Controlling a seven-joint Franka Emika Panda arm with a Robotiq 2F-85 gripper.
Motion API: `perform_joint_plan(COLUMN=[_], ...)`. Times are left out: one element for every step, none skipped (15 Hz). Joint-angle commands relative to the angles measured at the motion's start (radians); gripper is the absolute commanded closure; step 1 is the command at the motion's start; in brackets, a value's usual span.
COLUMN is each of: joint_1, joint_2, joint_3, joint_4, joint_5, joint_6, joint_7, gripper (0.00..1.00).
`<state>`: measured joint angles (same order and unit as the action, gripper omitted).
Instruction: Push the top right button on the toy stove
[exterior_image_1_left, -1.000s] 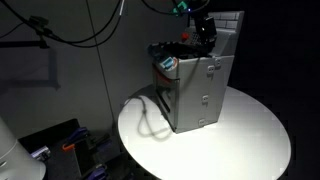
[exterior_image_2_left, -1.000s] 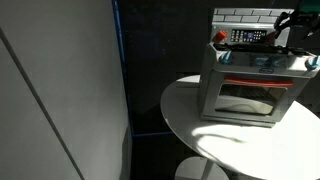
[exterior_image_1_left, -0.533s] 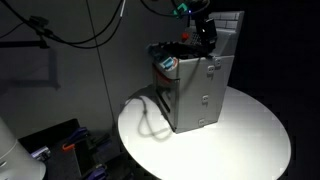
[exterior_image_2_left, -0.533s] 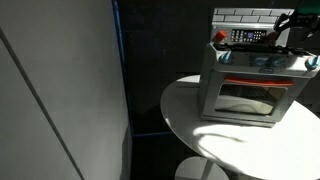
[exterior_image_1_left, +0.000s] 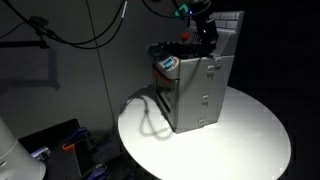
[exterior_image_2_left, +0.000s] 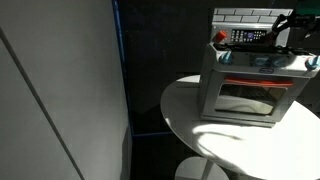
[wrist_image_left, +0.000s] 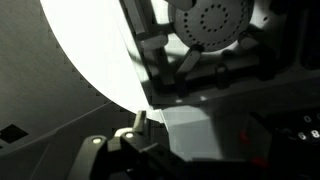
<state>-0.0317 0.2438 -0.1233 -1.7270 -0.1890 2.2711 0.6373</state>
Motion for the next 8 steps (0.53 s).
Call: perform_joint_plan(joint_1=[0.009,0.01,0.01,0.01,0.01,0.01,0.01,0.01], joint_2=[0.021,0.021,0.021,0.021,0.022,0.023,0.023,0.024], joint_3=[-0.008,-0.008,-0.008,-0.008,-0.008,-0.008,-0.008,-0.008], joint_4=[0.039,0.038,0.037,0.037,0.037,0.038,0.037,0.037], joint_5=[0.001,0.003,0.003,0.004,0.006,0.006,0.007,0.006], joint_6=[-0.004,-0.001,0.002,0.005,0.006,0.008,0.012,0.015], joint_7=[0.009,0.009,0.008,0.008,0.006,0.006,0.005,0.005], gripper=[0.0,0.0,0.0,0.0,0.0,0.0,0.0,0.0])
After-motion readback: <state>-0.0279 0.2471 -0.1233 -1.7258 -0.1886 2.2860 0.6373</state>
